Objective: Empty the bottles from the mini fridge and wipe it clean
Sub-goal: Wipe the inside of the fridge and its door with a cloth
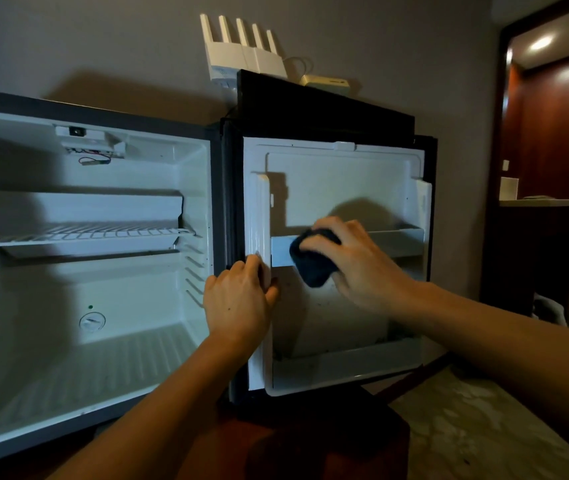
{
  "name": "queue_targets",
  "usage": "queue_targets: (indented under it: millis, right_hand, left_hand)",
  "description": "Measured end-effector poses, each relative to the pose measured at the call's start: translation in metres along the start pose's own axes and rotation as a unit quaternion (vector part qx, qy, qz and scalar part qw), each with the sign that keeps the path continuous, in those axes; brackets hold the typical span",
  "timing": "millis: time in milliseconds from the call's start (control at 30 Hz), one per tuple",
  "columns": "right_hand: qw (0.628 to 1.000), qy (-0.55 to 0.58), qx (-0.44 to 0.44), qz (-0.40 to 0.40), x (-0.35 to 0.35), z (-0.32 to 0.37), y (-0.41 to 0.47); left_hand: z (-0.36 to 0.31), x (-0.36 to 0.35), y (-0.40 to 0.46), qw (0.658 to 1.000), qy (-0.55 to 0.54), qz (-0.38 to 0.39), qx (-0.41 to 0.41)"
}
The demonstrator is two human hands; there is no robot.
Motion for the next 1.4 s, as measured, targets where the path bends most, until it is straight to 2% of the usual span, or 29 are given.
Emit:
queue_targets:
  millis: [67,100,233,400,733,967,1200,1400]
  right_hand:
    - [0.997,0.021,-0.051,-0.055,0.008,-0.003,0.011]
    - [0.997,0.018,-0.050,-0.056,0.007,0.003,0.017]
    - [0.994,-0.082,0.077,-0.003,-0.015,0.042,0.020]
    - [0.983,-0.149,0.093,0.045,-0.022,0.032,0.008]
    - [0.983,-0.160,-0.057,0.074,0.018,-0.073,-0.069]
    - [0.975,-0.137,-0.164,0.068,0.030,-0.110,-0.099]
    - [0.937,-0.174,-0.279,0.122,0.033,-0.134,-0.123]
    - [0.938,-0.181,-0.257,0.148,0.035,-0.122,-0.122]
  left_hand:
    - [0.000,0.001,-0.001,1.000,-0.005,-0.005,-0.001]
    - [0.000,0.001,-0.001,1.000,-0.004,-0.008,-0.003]
    - [-0.002,0.005,0.001,0.999,0.008,-0.031,-0.023]
    - [-0.004,0.006,0.001,0.999,0.029,-0.022,-0.024]
    - [-0.006,0.006,0.001,0.999,0.020,-0.039,-0.026]
    - [-0.005,0.005,0.000,0.999,0.008,-0.044,-0.024]
    - [-0.006,0.005,-0.001,0.998,0.005,-0.051,-0.021]
    - [-0.004,0.004,-0.002,0.999,0.025,-0.038,-0.013]
Point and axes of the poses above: each hand's wrist, its own y-axis towards the middle knuckle, its own x-axis out of the back of the hand, z = x × y, the point moved 9 cm from there along y, towards the middle knuckle, and after that the axes turned 9 degrees about x, right-handed, at the moved point
